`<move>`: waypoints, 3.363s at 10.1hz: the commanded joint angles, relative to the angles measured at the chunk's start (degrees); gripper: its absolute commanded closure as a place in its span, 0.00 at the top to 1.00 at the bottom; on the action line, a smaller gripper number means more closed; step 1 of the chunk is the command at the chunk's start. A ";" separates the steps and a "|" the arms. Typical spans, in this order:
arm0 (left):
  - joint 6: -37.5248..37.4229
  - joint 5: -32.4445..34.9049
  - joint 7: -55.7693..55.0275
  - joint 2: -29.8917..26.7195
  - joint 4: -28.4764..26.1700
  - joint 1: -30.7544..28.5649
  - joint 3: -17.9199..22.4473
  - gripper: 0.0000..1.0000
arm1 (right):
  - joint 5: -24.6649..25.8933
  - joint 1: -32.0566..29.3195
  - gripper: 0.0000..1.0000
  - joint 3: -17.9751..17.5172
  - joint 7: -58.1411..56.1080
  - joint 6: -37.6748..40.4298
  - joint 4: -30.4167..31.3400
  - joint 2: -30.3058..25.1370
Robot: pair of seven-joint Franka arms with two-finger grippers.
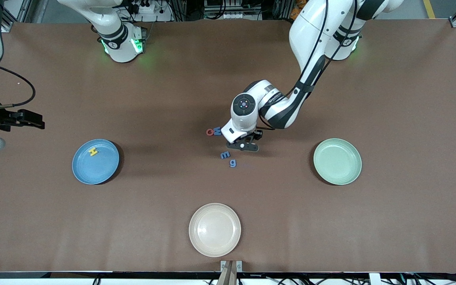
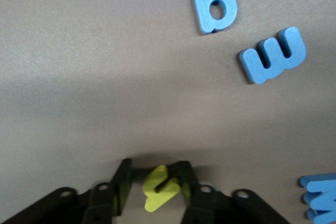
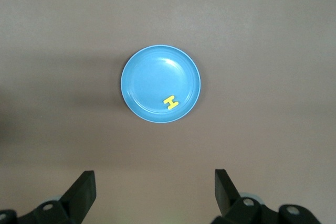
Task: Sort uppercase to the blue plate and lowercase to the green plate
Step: 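Place the yellow 4 on the green plate while the right gripper withdraws, then move the left gripper back to the letters while the right gripper advances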
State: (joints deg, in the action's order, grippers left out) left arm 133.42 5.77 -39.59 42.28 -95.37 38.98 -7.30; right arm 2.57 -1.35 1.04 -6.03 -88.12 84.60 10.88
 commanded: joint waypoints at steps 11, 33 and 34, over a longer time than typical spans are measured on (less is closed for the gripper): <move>-7.81 1.35 9.94 -7.46 0.36 -14.51 0.97 0.00 | 1.29 -2.87 1.00 -0.69 3.04 -7.59 2.94 -6.92; -14.15 0.74 30.37 -6.86 3.17 -27.03 0.27 1.00 | -2.74 -2.35 1.00 -0.87 2.61 -9.54 6.02 -7.98; -14.06 0.65 29.23 -6.60 4.13 -26.50 0.27 1.00 | -2.74 -2.08 1.00 -0.87 2.52 -9.44 6.02 -7.80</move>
State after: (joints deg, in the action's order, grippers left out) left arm 119.37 5.97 -8.20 34.69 -93.43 11.93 -7.10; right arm 0.58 -3.49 0.50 -3.66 -97.86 89.79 3.71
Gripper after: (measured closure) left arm 0.000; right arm 0.000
